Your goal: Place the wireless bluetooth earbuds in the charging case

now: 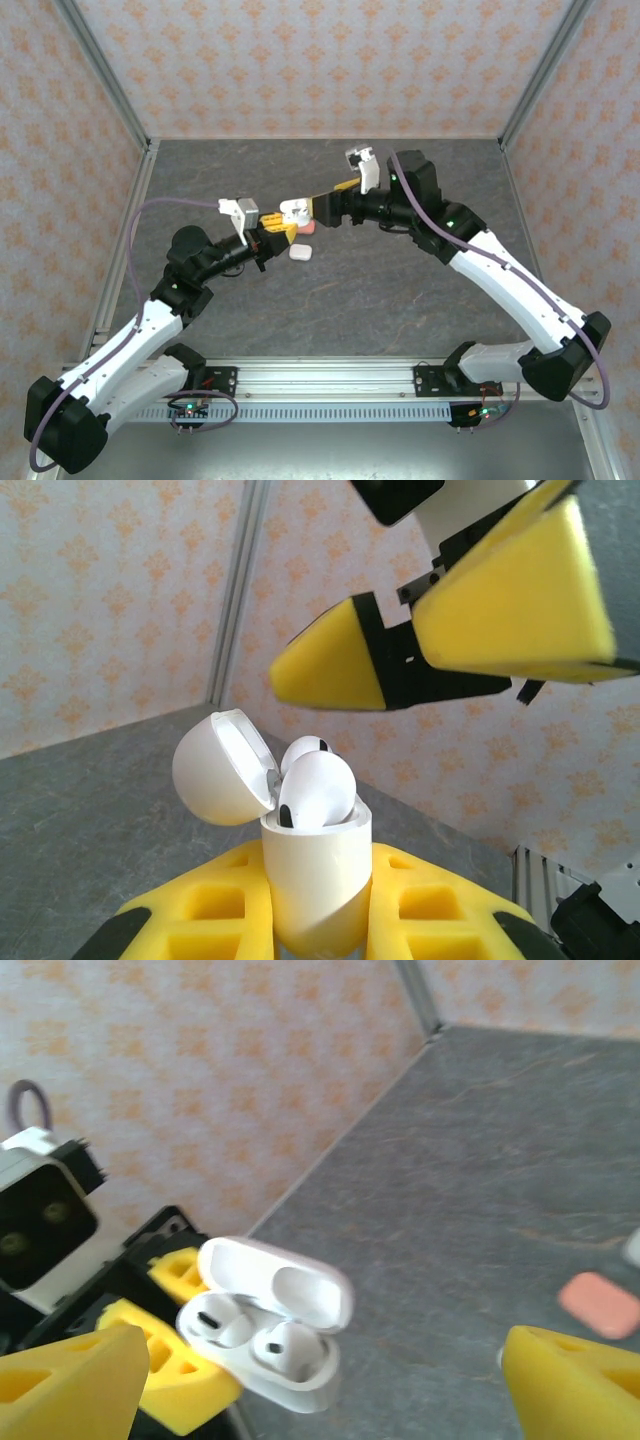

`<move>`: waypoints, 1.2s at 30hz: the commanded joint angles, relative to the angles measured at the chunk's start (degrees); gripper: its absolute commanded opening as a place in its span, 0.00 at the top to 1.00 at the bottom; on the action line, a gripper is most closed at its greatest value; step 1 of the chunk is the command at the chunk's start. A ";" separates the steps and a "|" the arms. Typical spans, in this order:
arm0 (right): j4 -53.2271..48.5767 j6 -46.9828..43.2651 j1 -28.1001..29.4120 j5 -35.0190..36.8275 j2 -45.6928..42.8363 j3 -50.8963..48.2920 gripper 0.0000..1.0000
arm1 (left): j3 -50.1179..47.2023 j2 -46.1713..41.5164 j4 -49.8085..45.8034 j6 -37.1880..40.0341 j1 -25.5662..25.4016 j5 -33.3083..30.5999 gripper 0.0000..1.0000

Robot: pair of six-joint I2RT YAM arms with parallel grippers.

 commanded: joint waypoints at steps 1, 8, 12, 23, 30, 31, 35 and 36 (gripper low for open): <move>6.74 3.37 0.04 -9.13 1.64 0.10 0.08 | 1.13 -0.62 3.66 -0.61 -0.61 2.58 1.00; 8.98 4.26 0.04 -13.26 5.46 2.06 0.09 | 1.70 -0.08 3.31 -0.35 -1.11 3.95 1.00; 9.95 4.52 0.05 -15.99 5.75 2.75 0.13 | 2.01 0.01 2.14 0.25 -1.18 3.37 1.00; 9.53 1.43 0.04 -18.06 1.74 1.26 0.20 | 3.48 2.80 -0.87 1.02 -1.20 1.65 1.00; 7.86 -0.93 0.04 -16.20 -1.22 -0.56 0.20 | 4.11 3.08 -3.61 2.02 -1.18 0.50 1.00; 6.79 -1.42 0.06 -15.44 -1.29 -0.58 0.20 | 4.11 3.00 -3.55 2.02 -1.20 0.50 1.00; 1.95 -3.51 0.00 -8.56 -2.22 0.09 0.19 | 4.21 2.69 -4.60 2.17 -1.19 0.11 1.00; 1.06 -4.15 0.04 -6.39 -2.75 0.19 0.18 | 4.34 2.58 -5.43 2.33 -1.20 -0.15 1.00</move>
